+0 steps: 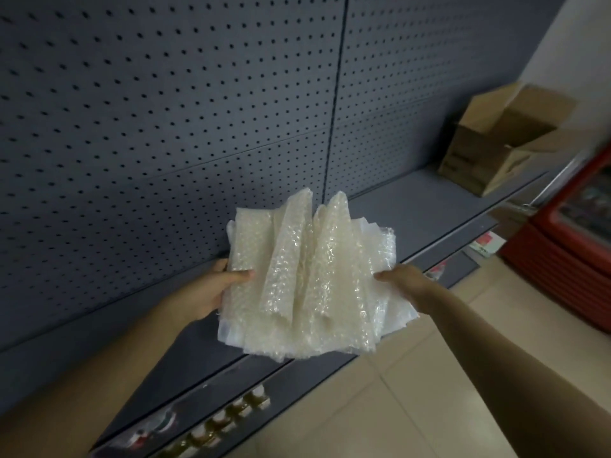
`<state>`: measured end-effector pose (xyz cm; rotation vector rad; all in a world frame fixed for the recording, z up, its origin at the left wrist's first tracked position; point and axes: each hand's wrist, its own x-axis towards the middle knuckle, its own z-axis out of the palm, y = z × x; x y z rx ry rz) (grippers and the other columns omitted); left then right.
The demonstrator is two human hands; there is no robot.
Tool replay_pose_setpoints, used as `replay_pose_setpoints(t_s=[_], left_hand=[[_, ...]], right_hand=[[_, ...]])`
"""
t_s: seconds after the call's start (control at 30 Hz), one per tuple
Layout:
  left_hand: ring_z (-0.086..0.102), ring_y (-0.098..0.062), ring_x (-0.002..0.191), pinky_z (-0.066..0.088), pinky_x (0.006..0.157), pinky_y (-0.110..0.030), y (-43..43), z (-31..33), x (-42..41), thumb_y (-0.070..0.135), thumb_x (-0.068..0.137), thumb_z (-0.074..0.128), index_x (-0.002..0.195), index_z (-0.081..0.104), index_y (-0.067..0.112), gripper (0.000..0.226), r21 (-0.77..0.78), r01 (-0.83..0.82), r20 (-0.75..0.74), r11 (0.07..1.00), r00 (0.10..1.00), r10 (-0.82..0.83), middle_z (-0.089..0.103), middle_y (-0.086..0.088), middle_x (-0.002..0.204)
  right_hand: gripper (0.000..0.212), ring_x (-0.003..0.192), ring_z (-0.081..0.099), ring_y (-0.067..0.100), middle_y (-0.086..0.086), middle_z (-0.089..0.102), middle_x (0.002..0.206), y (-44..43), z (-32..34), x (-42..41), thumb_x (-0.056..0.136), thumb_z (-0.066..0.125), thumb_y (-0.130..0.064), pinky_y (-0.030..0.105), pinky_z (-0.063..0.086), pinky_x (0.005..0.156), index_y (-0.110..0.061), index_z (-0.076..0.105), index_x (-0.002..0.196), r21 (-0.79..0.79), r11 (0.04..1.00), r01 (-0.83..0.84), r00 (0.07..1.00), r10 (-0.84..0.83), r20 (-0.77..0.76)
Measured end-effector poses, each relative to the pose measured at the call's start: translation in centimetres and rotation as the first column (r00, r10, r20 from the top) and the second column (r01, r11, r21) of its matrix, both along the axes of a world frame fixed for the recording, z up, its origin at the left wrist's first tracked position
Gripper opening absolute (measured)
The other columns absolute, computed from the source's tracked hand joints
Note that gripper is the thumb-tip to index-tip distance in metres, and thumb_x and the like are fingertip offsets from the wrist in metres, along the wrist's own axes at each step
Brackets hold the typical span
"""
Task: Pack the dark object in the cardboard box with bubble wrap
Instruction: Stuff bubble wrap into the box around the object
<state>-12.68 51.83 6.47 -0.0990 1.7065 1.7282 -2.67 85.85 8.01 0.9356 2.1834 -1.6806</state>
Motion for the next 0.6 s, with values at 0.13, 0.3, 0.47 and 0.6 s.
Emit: replay_pose_setpoints(t_s=[0.13, 0.3, 0.47, 0.6], left_hand=[[0.062, -0.025, 0.111, 0.052, 0.092, -0.044, 6.8, -0.5, -1.3, 0.024, 0.081, 0.075, 0.136, 0.038, 0.016, 0.067, -0.052, 0.057, -0.049, 0.997, 0.997, -0.059, 0.060, -0.007, 0.127], [0.062, -0.024, 0.112, 0.049, 0.098, -0.048, 14.1, -0.4, -4.3, 0.034, 0.073, 0.081, 0.135, 0.037, 0.018, 0.078, -0.041, 0.133, -0.059, 0.990, 0.989, -0.135, 0.060, -0.006, 0.127], [0.064, -0.025, 0.113, 0.050, 0.099, -0.050, 20.6, -0.5, -7.5, 0.037, 0.068, 0.084, 0.136, 0.043, 0.016, 0.082, -0.042, 0.220, -0.067, 0.975, 0.973, -0.222, 0.064, -0.008, 0.126], [0.063, -0.024, 0.113, 0.051, 0.096, -0.046, 25.3, 0.0, -9.1, 0.026, 0.082, 0.075, 0.135, 0.044, 0.017, 0.062, -0.056, 0.213, -0.070, 0.975, 0.974, -0.217, 0.064, -0.008, 0.125]], right_hand=[[0.035, 0.092, 0.056, 0.028, 0.018, 0.059, 0.113, 5.9, -0.7, -0.6, 0.089, 0.061, -0.013, 0.034, 0.044, 0.085, 0.007, 0.057, 0.117, 0.041, 0.996, 0.074, 0.997, -0.074, -0.001], [0.038, 0.107, 0.058, 0.036, 0.021, 0.061, 0.117, 12.3, -1.6, -2.6, 0.084, 0.065, -0.015, 0.047, 0.044, 0.102, 0.005, 0.059, 0.116, 0.081, 0.986, 0.149, 0.988, -0.151, 0.024], [0.054, 0.120, 0.050, 0.040, 0.016, 0.061, 0.119, 20.9, -4.3, -5.5, 0.068, 0.070, -0.037, 0.055, 0.036, 0.107, -0.005, 0.064, 0.111, 0.121, 0.980, 0.160, 0.985, -0.167, 0.046], [0.040, 0.105, 0.058, 0.034, 0.016, 0.060, 0.116, 23.5, -1.3, -7.2, 0.083, 0.067, -0.017, 0.041, 0.047, 0.094, 0.004, 0.060, 0.116, 0.104, 0.978, 0.178, 0.981, -0.186, 0.064]])
